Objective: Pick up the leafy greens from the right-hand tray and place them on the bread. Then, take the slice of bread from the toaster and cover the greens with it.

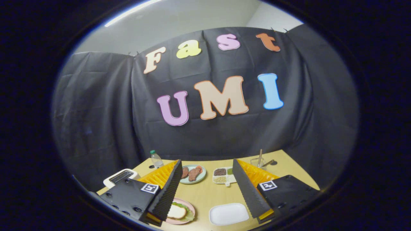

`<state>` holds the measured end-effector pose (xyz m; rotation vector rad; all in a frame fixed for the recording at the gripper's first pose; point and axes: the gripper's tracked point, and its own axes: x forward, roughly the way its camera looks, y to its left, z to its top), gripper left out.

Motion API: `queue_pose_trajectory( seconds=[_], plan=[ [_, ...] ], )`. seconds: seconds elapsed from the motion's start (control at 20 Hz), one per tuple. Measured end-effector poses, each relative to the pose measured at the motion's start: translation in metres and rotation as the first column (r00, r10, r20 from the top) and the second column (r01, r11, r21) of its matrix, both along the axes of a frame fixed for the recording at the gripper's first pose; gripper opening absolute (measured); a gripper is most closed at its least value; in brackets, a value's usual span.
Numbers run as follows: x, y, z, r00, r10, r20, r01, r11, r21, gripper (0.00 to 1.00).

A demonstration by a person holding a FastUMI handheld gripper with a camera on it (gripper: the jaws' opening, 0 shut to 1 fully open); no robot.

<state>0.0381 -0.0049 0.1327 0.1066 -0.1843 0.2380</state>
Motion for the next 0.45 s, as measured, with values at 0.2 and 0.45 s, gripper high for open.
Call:
queue_pose_trajectory(
  seconds=[0.2,0.45],
  plan=[
    [-0.022,0.009,-0.005,0.999,-0.005,0.045,0.005,1.000,0.006,0.98],
    [-0.036,0.011,-0.025,0.996,-0.071,0.052,0.070,0.997,0.023,0.98]
  ],
)
